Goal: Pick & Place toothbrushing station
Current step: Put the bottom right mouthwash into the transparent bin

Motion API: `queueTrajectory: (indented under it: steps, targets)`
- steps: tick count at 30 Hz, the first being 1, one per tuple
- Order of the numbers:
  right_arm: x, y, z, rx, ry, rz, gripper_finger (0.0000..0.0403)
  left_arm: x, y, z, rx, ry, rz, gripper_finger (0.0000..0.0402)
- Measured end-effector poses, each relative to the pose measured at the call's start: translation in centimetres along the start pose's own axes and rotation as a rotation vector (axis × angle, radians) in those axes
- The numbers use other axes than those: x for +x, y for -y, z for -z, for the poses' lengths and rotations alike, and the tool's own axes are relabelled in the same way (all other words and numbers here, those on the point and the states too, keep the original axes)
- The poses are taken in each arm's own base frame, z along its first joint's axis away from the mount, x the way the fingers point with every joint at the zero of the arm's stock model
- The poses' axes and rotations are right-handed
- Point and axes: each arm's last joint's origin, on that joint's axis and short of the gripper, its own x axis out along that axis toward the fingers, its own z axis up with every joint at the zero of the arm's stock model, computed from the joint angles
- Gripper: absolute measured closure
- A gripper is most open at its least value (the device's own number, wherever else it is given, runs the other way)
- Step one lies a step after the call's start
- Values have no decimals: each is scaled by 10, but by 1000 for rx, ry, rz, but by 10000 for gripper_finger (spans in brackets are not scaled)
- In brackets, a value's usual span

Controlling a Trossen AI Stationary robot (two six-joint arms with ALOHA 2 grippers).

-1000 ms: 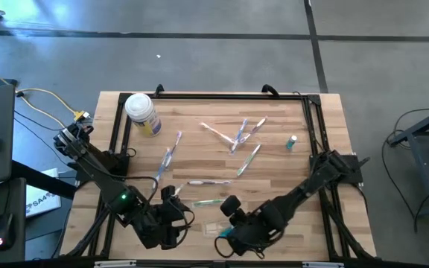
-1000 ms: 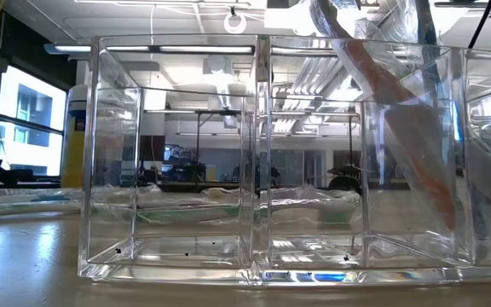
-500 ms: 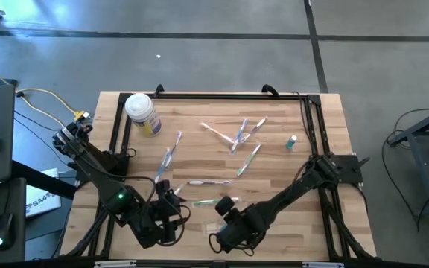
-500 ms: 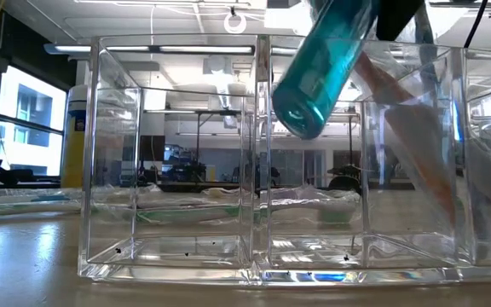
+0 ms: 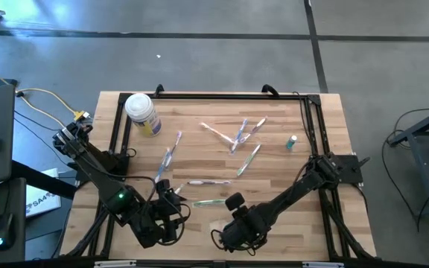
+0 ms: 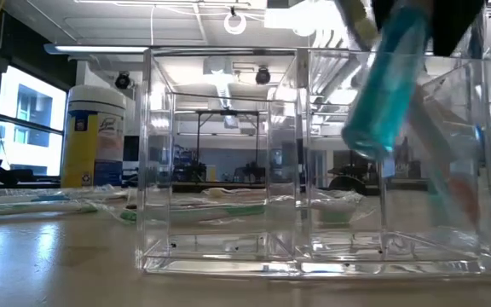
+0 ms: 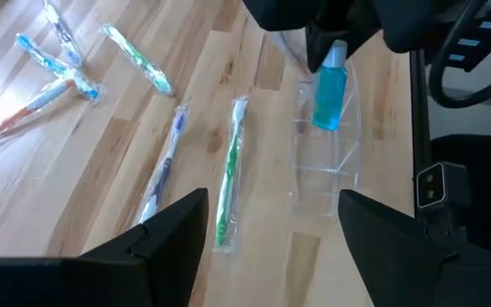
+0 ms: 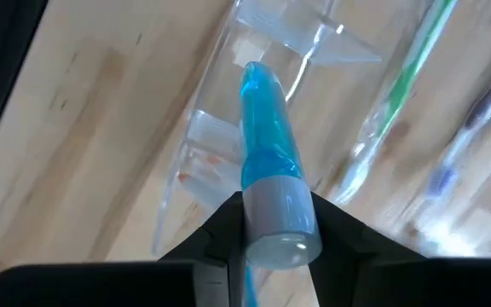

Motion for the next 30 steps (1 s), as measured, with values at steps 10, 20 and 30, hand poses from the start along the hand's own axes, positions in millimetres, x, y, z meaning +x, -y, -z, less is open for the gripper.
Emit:
queueTrajectory:
  steps: [10, 20, 30]
  targets:
    - [0, 1, 8, 63, -84, -21, 318, 0, 0, 0, -1, 2, 3, 140]
    - [6, 11, 3, 90, -69, -67, 310, 0, 0, 0, -2, 1, 3, 140]
    - [31, 15, -5, 86, -113, -171, 308, 0, 0, 0, -1, -1, 5, 140]
